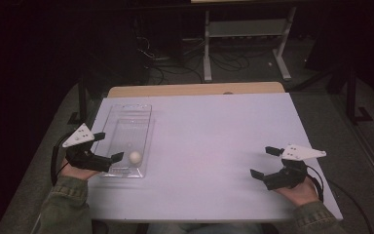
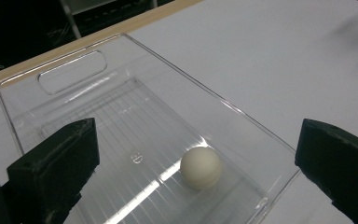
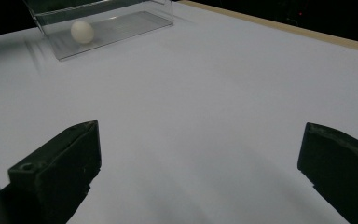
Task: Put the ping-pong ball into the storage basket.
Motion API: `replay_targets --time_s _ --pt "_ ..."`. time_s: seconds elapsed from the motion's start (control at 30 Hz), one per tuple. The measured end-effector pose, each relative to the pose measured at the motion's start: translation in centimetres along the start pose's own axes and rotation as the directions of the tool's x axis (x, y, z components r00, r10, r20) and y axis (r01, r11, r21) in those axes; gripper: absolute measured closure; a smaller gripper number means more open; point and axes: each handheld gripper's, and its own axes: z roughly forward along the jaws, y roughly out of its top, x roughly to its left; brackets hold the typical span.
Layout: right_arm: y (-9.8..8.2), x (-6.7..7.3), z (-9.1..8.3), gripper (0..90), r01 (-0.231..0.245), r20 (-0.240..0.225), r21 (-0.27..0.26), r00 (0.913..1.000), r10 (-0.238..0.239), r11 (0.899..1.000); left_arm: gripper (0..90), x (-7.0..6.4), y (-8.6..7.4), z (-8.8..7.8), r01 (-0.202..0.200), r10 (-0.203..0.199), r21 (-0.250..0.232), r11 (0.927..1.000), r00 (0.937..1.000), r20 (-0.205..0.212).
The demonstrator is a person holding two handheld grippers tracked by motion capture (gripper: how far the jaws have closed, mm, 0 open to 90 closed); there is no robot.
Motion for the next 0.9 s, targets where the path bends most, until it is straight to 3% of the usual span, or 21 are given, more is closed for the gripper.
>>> replay_targets --time_s 0.33,0.5,0.63,0.7,0.9 --pt "0.0 0.0 0.0 0.0 0.000 -0.001 -0.003 1.0000 0.000 1.000 0.0 -0.8 -1.5 -0.3 0.015 -0.016 -0.034 0.9993 0.9998 -0.014" --pt "0.0 0.0 0.0 0.0 -0.001 -0.003 -0.003 1.0000 0.001 1.000 0.0 -1.0 -2.2 -0.4 0.021 -0.024 -0.058 0.9981 0.9986 -0.048" --pt "0.0 0.0 0.0 0.0 0.000 -0.005 -0.003 1.0000 0.000 1.000 0.0 -1.1 -3.0 -0.9 0.048 -0.055 -0.114 0.9923 0.9965 -0.062" --pt "0.0 0.0 0.0 0.0 -0.001 -0.005 -0.003 1.0000 0.001 1.000 0.0 -1.2 -3.5 -1.1 0.077 -0.086 -0.151 0.9856 0.9947 -0.056" --pt "0.0 0.0 0.0 0.0 -0.001 -0.007 -0.002 1.0000 0.001 1.000 0.0 -1.5 -4.4 -1.6 0.101 -0.113 -0.193 0.9761 0.9921 -0.053"
